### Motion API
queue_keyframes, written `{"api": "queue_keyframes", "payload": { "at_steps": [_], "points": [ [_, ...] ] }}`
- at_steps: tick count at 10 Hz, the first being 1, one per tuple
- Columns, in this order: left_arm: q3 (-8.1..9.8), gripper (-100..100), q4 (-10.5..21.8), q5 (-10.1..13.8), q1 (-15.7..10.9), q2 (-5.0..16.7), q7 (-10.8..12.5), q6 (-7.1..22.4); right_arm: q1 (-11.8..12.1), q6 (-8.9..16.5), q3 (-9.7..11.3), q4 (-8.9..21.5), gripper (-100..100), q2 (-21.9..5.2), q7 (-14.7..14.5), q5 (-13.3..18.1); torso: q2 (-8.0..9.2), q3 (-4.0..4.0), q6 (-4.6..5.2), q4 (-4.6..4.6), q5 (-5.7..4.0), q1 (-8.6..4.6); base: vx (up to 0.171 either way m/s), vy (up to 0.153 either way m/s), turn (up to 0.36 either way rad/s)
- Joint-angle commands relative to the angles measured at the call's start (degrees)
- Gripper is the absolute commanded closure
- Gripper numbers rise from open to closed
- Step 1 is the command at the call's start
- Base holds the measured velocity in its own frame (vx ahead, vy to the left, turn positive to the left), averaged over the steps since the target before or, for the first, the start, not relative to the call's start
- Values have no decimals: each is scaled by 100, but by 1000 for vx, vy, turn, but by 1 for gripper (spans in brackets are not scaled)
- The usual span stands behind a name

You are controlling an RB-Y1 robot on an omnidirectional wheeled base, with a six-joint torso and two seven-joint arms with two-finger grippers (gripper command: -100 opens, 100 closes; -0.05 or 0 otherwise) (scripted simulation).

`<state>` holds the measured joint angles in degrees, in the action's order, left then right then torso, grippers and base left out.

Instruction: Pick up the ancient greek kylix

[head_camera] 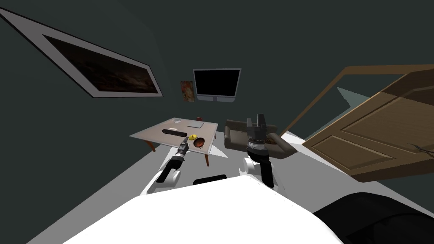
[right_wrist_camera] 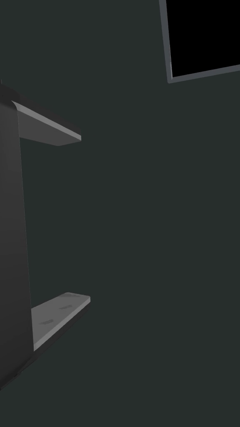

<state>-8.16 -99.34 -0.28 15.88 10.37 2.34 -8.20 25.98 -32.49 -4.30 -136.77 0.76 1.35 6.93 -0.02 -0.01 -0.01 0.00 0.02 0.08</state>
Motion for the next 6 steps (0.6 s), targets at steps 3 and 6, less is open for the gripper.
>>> {"api": "queue_keyframes", "payload": {
  "at_steps": [3,6],
  "points": [
    [-59,-100,629,-19,-258,-24,1,508,0,0,0,0,0,0,0,0,-1,-1,-2,-1,0,3,4,27,-33],
    [-79,-100,1053,-37,-458,-8,11,847,0,0,0,0,0,0,0,0,-5,-3,-1,-1,0,1,12,19,-27]
  ]
}}
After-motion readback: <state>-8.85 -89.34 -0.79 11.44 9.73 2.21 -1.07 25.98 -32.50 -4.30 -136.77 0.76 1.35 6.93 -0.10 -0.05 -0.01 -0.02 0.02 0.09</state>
